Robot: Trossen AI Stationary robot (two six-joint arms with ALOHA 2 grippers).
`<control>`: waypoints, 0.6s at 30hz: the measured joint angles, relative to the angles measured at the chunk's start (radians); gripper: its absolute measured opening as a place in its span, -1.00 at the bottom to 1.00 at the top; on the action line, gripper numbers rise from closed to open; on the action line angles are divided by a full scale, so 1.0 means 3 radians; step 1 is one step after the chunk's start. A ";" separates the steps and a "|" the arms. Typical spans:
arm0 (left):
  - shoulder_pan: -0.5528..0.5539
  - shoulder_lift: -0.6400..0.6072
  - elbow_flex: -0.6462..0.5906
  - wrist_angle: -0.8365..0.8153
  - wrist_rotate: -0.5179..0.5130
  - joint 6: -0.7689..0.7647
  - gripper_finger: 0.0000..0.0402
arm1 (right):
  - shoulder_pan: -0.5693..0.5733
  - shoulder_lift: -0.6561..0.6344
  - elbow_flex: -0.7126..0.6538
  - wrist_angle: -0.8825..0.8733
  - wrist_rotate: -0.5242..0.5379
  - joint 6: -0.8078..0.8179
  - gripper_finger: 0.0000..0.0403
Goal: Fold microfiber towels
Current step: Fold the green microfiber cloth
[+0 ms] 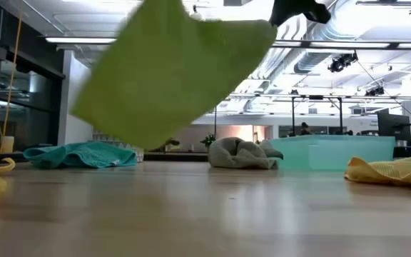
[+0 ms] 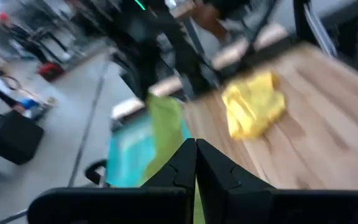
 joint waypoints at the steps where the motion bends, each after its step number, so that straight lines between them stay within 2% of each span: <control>1: 0.0000 -0.0055 0.0045 -0.0019 -0.0007 -0.0043 -1.00 | 0.0000 -0.0001 -0.0018 0.0004 -0.0028 0.0024 -1.00; 6: 0.0000 -0.0187 0.0261 -0.0190 -0.0043 -0.0046 -1.00 | 0.0000 0.0003 -0.0145 0.0001 -0.0162 0.0089 -1.00; 11: -0.0017 -0.0175 0.0309 -0.0803 -0.0140 -0.0167 -1.00 | 0.0044 0.0003 -0.0193 -0.0022 -0.0270 0.0088 -1.00; 15: -0.0133 -0.0032 0.0302 -0.1256 -0.0192 -0.0335 -1.00 | 0.0098 0.0003 -0.0200 -0.0121 -0.0191 0.0086 -1.00; 18: -0.0213 0.0076 0.0284 -0.1279 -0.0376 -0.0333 -1.00 | 0.0060 0.0003 -0.0200 -0.0082 -0.0120 0.0035 -1.00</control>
